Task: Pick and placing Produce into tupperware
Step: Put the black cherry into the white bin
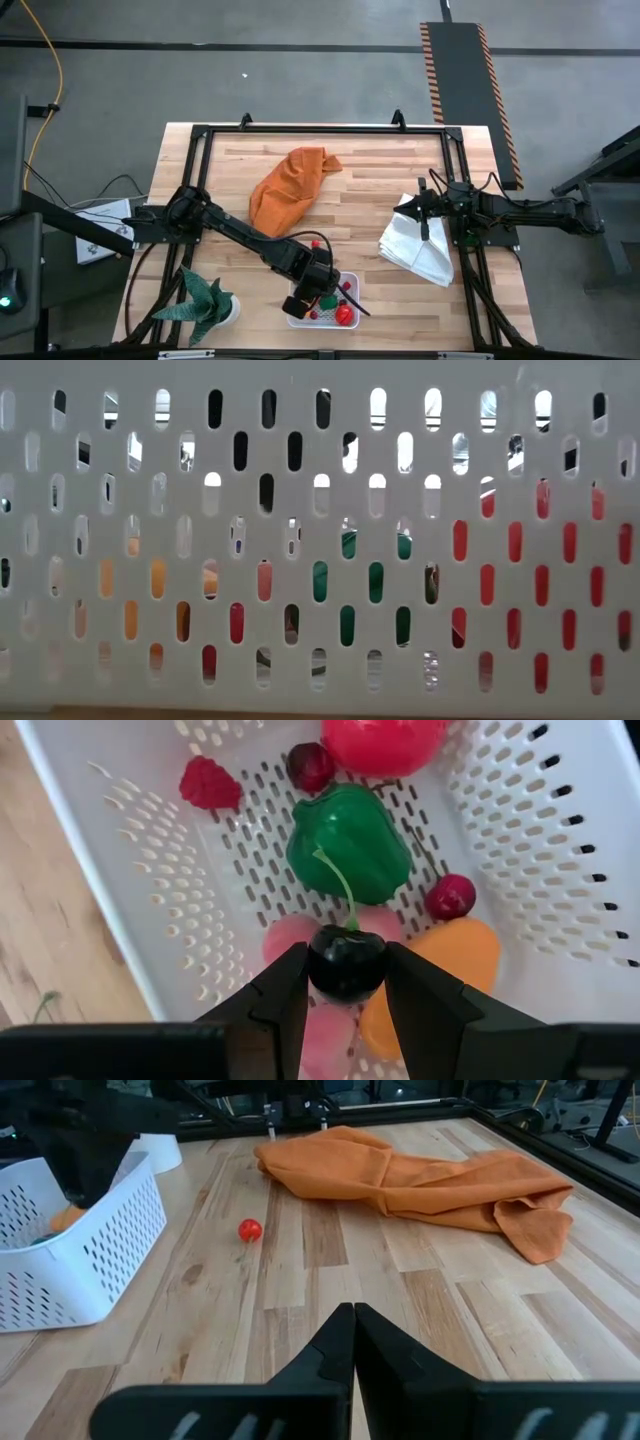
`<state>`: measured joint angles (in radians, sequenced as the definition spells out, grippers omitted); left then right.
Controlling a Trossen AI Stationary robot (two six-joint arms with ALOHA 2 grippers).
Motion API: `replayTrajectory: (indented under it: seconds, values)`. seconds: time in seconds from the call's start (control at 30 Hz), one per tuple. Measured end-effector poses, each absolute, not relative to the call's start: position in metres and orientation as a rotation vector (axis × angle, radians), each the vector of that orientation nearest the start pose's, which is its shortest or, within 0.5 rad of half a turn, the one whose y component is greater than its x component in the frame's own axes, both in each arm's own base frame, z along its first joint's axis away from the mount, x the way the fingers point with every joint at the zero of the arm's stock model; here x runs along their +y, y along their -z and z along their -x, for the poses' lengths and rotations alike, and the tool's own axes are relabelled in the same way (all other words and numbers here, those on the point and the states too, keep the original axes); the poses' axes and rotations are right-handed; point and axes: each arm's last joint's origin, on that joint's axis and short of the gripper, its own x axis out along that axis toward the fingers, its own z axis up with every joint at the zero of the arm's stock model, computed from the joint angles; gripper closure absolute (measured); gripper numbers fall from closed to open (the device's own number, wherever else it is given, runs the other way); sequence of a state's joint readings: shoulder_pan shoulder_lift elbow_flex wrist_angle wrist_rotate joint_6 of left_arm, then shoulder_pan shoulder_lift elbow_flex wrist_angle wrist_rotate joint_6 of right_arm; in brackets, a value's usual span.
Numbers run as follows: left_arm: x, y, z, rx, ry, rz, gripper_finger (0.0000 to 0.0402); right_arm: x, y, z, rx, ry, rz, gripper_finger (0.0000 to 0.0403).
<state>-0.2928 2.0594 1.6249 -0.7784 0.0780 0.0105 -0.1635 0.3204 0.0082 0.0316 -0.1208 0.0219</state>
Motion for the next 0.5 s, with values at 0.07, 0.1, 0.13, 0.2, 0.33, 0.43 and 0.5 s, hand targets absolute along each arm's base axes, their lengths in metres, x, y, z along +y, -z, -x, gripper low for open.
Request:
replayTrajectory:
  seconds: [0.07, 0.1, 0.13, 0.2, 0.33, 0.43, 0.5]
  values:
    - [-0.1248, -0.1977, -0.4068, 1.207, 0.330, -0.140, 0.0286, -0.0150, -0.1416, -0.1128, 0.278, 0.044, -0.062, 0.0402]
    - [-0.1248, -0.1977, -0.4069, 1.206, 0.330, -0.140, 0.0286, -0.0151, -0.1418, -0.1128, 0.277, 0.045, -0.062, 0.0402]
    - [-0.1247, -0.1977, -0.4069, 1.206, 0.326, -0.142, 0.0286, -0.0150, -0.1417, -0.1128, 0.278, 0.045, -0.062, 0.0402]
    - [-0.1245, -0.1979, -0.4075, 1.200, 0.322, -0.144, 0.0286, -0.0150, -0.1417, -0.1128, 0.278, 0.045, -0.062, 0.0402]
    - [-0.1230, -0.1982, -0.4088, 1.191, 0.318, -0.141, 0.0286, -0.0150, -0.1417, -0.1128, 0.278, 0.045, -0.062, 0.0402]
    - [-0.1232, -0.1983, -0.4091, 1.187, 0.319, -0.140, 0.0286, -0.0151, -0.1417, -0.1128, 0.278, 0.045, -0.062, 0.0402]
    - [-0.1232, -0.1984, -0.4092, 1.186, 0.319, -0.141, 0.0286, -0.0151, -0.1416, -0.1128, 0.278, 0.045, -0.062, 0.0402]
